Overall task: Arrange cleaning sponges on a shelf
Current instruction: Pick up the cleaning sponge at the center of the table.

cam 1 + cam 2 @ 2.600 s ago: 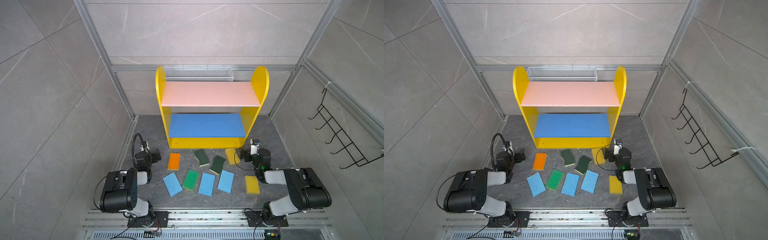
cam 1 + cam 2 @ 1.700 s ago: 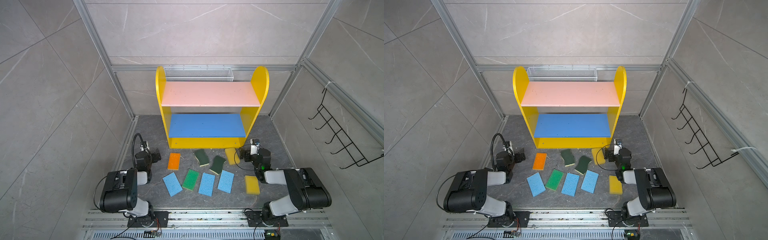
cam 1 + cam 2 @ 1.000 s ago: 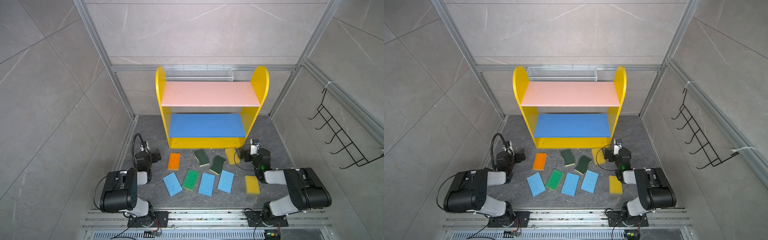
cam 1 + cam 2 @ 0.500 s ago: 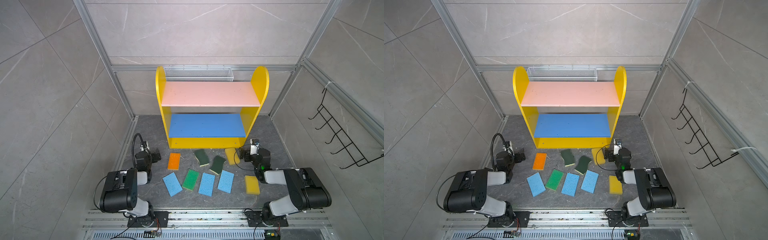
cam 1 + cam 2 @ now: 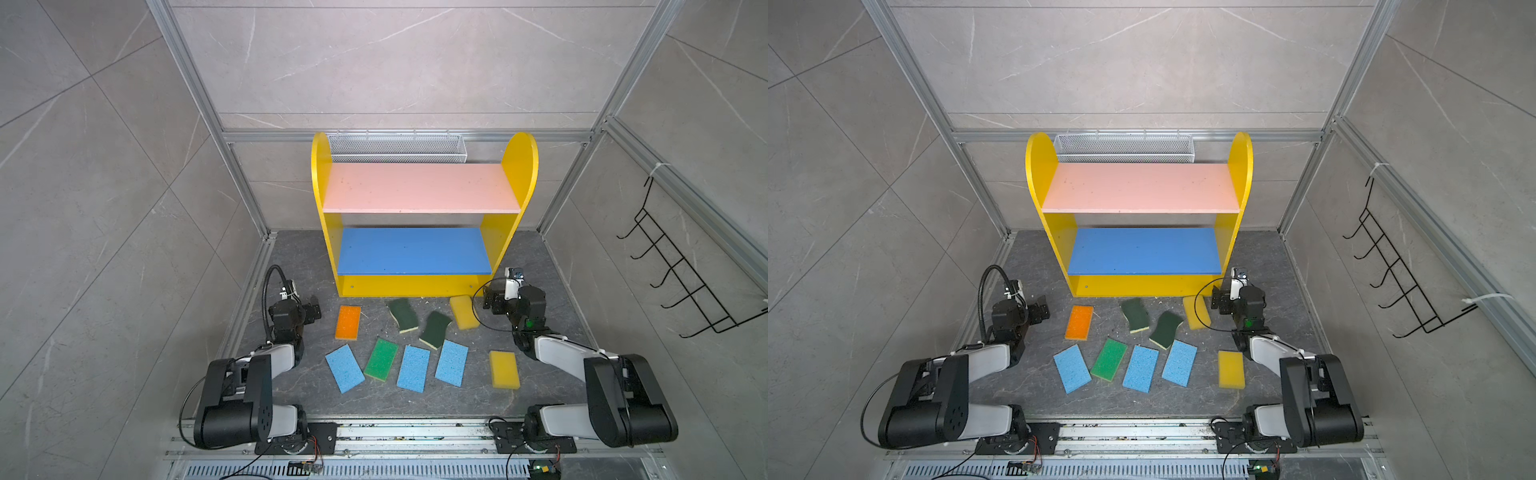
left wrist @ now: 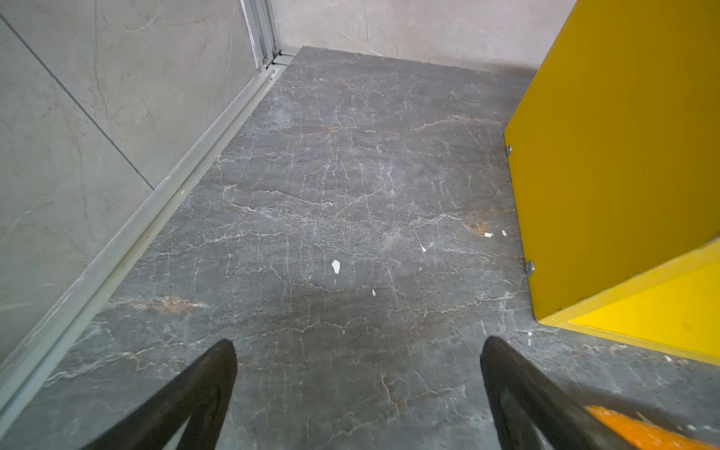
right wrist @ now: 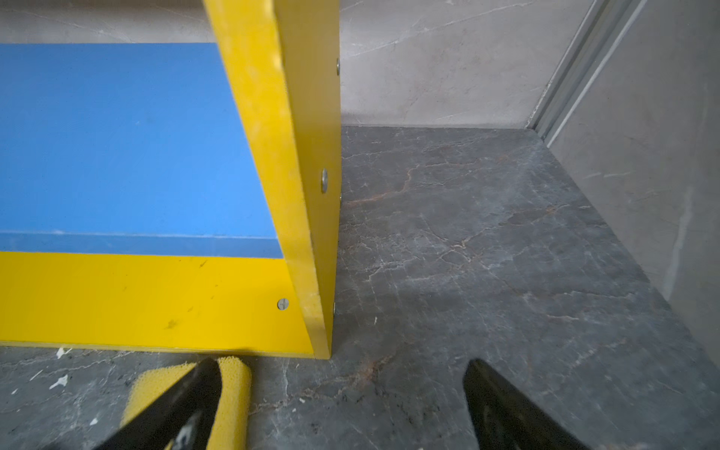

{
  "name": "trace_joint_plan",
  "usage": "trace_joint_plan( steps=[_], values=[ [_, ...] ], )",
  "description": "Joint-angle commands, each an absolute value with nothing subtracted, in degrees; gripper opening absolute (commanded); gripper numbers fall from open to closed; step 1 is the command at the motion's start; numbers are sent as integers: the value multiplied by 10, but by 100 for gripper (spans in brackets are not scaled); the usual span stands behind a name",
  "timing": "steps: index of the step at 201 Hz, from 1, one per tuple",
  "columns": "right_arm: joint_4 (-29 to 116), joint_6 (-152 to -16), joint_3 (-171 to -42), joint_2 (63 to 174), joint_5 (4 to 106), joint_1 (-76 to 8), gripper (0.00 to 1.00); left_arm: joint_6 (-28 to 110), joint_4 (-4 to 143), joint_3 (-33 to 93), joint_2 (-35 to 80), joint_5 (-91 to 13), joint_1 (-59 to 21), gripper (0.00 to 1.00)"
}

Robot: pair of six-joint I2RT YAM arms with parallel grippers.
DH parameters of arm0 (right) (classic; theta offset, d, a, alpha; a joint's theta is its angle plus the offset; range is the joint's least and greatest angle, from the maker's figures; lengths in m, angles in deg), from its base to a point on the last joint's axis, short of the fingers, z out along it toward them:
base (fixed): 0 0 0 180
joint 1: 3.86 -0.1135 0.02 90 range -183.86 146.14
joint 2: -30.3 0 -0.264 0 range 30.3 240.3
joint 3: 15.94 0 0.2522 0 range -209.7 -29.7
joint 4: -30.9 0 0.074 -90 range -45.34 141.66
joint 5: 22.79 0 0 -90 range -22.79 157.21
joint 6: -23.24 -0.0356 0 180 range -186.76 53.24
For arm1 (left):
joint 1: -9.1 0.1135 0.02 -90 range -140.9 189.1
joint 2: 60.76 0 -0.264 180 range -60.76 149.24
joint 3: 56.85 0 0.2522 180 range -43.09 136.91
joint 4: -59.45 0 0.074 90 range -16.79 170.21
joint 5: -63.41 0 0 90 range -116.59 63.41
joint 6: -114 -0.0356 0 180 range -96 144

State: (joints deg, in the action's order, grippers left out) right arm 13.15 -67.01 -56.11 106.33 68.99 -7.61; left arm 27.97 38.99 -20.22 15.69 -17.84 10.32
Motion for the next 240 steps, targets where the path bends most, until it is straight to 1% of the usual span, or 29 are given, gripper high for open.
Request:
trace_joint_plan(
  steps=[1,17,28,45,65,87,132,169,199,240],
  values=[
    [224,-677,-587,1012,710,-81,99,277,481,-158,110,-127,80,100],
    [239,-670,-587,979,689,-81,100,285,506,-148,84,-122,64,100],
    [249,-676,-590,957,679,-81,100,285,523,-138,64,-83,37,100],
    [338,-699,-635,939,672,-81,99,289,544,-124,36,-49,8,100],
    [448,-707,-700,943,648,-82,99,303,609,-93,12,-37,-5,100],
    [466,-715,-700,920,618,-87,99,322,690,-64,-19,-68,-11,100],
    [512,-756,-690,811,633,-109,100,348,717,-75,-98,-95,-39,100],
    [594,-793,-697,742,673,-131,99,363,792,-54,-105,-80,-74,100],
    [659,-824,-701,719,684,-147,99,387,853,-31,-101,-50,-108,99],
    [727,-883,-698,720,683,-182,99,431,918,-6,-113,-57,-148,99]
  ],
)
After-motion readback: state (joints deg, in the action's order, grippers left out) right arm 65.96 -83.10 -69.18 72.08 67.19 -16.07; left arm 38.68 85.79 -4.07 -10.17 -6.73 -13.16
